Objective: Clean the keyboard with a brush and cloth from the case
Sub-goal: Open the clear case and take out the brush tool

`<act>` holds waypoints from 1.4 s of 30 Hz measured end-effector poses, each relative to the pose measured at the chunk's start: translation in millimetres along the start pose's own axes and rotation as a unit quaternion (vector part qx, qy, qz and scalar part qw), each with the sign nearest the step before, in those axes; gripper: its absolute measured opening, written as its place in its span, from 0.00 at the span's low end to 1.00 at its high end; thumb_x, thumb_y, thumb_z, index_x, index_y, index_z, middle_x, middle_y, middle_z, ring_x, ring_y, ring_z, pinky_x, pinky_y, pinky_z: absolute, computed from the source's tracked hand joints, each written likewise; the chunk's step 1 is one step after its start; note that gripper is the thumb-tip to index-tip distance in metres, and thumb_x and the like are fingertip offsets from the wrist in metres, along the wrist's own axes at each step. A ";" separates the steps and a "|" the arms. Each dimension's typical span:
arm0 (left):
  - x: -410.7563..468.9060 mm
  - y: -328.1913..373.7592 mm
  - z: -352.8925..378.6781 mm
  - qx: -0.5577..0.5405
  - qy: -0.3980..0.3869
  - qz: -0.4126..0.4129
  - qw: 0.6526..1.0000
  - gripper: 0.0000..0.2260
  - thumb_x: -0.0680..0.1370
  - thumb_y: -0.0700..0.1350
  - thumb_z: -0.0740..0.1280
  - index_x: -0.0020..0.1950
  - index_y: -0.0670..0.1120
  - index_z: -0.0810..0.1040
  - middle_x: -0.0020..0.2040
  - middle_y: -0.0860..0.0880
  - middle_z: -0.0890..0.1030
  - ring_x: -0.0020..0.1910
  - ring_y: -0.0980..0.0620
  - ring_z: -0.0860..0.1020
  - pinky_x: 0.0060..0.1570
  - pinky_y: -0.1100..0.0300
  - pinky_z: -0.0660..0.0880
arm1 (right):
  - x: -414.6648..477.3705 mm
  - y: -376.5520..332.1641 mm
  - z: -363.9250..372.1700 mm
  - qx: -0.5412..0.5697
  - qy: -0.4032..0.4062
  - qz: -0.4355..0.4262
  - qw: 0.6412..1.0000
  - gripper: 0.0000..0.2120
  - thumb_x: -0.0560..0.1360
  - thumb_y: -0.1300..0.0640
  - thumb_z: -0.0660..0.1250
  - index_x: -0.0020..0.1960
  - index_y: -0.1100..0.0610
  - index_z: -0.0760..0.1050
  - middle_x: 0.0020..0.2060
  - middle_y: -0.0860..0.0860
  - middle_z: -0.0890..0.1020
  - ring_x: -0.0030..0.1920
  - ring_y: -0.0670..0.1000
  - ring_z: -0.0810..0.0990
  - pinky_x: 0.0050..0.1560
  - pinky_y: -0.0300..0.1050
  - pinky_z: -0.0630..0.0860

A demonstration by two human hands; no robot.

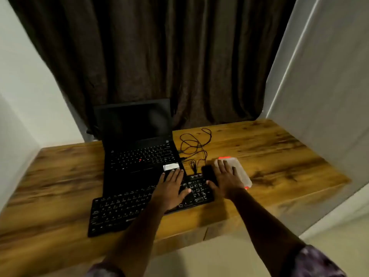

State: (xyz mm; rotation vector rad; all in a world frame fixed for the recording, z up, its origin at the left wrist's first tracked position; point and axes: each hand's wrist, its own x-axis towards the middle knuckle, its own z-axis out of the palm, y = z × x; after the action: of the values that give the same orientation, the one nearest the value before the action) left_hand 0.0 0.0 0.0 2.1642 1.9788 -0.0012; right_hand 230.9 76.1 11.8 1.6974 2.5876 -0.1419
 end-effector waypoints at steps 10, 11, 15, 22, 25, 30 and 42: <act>62.7 78.5 -5.9 -0.009 0.018 0.062 0.998 0.34 0.83 0.63 0.51 0.82 0.45 0.48 0.82 0.46 0.50 0.81 0.47 0.47 0.78 0.45 0.46 | -16.7 49.4 5.2 0.067 -0.025 0.101 0.992 0.41 0.72 0.37 0.60 0.80 0.44 0.46 0.79 0.53 0.54 0.78 0.63 0.49 0.72 0.71 0.55; 68.0 83.1 -5.9 -0.015 0.018 0.062 0.998 0.34 0.83 0.63 0.52 0.82 0.45 0.48 0.82 0.46 0.50 0.81 0.47 0.47 0.78 0.46 0.46 | -16.5 52.4 2.9 0.076 -0.023 0.095 0.992 0.42 0.69 0.35 0.57 0.79 0.43 0.47 0.78 0.52 0.55 0.78 0.62 0.49 0.72 0.72 0.53; 92.7 96.7 -10.8 -0.029 0.015 0.048 0.998 0.31 0.84 0.60 0.52 0.82 0.48 0.50 0.82 0.48 0.50 0.81 0.47 0.49 0.78 0.47 0.46 | -18.3 70.7 5.6 0.083 -0.035 0.064 0.994 0.42 0.70 0.35 0.58 0.80 0.42 0.46 0.80 0.48 0.50 0.79 0.58 0.46 0.73 0.68 0.53; 140.8 122.8 -16.5 0.037 -0.071 0.080 0.994 0.28 0.84 0.59 0.51 0.82 0.52 0.49 0.82 0.53 0.45 0.80 0.47 0.50 0.75 0.43 0.54 | -28.0 92.3 7.3 0.109 -0.082 0.024 0.990 0.43 0.77 0.42 0.62 0.80 0.56 0.41 0.80 0.53 0.44 0.80 0.54 0.40 0.78 0.59 0.45; 147.2 127.4 -17.5 0.063 -0.073 0.078 0.992 0.29 0.83 0.60 0.53 0.82 0.51 0.53 0.82 0.53 0.46 0.80 0.47 0.54 0.74 0.43 0.58 | -37.6 97.0 8.5 0.135 -0.071 0.037 0.988 0.41 0.79 0.48 0.61 0.79 0.61 0.40 0.80 0.58 0.46 0.80 0.56 0.49 0.78 0.51 0.52; 155.1 130.6 -22.1 0.055 -0.100 0.067 0.991 0.33 0.82 0.61 0.57 0.82 0.50 0.50 0.82 0.54 0.44 0.80 0.47 0.51 0.74 0.43 0.56 | -50.0 95.4 4.7 0.116 -0.016 0.053 0.992 0.30 0.80 0.53 0.61 0.79 0.57 0.54 0.78 0.59 0.59 0.74 0.59 0.66 0.68 0.50 0.68; 179.8 121.0 -10.3 -0.152 -0.037 0.066 0.986 0.23 0.83 0.47 0.62 0.77 0.46 0.64 0.73 0.43 0.70 0.68 0.43 0.72 0.63 0.52 0.72 | -55.9 107.4 17.5 0.087 0.011 -0.024 0.996 0.15 0.77 0.43 0.64 0.60 0.46 0.81 0.79 0.45 0.57 0.79 0.48 0.50 0.74 0.42 0.57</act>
State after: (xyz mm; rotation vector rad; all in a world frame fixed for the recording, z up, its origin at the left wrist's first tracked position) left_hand 135.6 169.4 3.3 2.0576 1.6690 0.2231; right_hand 351.5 65.8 -6.5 1.6987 2.7036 -0.3620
